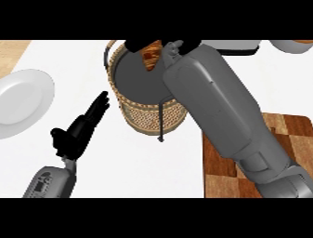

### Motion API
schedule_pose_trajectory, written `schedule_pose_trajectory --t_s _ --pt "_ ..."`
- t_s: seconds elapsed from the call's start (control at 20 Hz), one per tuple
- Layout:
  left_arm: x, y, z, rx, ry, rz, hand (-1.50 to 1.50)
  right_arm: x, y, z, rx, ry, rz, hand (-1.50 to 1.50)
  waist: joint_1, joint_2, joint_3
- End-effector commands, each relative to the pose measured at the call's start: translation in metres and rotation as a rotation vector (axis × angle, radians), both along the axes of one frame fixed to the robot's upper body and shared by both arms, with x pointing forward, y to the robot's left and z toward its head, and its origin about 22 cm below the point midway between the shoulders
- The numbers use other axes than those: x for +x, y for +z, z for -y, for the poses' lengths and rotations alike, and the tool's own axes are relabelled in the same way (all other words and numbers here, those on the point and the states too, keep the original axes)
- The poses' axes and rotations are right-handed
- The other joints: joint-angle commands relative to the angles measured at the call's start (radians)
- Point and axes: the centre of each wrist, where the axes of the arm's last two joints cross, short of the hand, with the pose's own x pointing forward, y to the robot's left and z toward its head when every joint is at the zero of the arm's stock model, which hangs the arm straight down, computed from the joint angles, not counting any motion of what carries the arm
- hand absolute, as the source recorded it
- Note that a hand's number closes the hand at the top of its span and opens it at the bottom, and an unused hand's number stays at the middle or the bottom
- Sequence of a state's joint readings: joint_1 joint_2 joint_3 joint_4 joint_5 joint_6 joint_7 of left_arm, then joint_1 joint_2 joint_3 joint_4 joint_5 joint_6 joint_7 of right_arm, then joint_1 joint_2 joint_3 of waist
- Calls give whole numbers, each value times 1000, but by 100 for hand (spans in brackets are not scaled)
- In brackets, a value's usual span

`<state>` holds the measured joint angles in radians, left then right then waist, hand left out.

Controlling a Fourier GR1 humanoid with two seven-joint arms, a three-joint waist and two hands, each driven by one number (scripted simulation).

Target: Pick the croissant from the cutting board and place it in the tiered basket

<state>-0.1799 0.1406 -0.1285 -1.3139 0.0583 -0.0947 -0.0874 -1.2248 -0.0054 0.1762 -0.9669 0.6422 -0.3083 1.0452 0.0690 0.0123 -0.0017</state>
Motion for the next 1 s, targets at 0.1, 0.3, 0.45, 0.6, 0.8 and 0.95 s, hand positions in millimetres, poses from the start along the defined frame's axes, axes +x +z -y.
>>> schedule_pose_trajectory --t_s 0.1,0.3,0.45,0.6,0.8,0.95 --pt "3 5 20 10 -13 7 0 12 -6 10 349 -148 -199 -150 10 -2 1" --pt "-6 -6 1 -4 -14 -2 0 9 -7 -1 450 -153 -141 -150 4 -6 0" --pt "-5 -9 2 -2 35 1 0 9 -2 -8 479 -173 -71 -150 -21 -9 0" --pt "-8 -5 -5 4 55 -6 0 6 7 -18 451 -248 77 -150 -43 -20 0" --pt "-11 -8 -11 -4 84 -10 0 32 -8 21 331 -432 200 -150 -77 -24 0" --pt "-27 -16 -36 20 112 -35 0 31 -8 36 316 -493 302 -150 -110 -44 0"
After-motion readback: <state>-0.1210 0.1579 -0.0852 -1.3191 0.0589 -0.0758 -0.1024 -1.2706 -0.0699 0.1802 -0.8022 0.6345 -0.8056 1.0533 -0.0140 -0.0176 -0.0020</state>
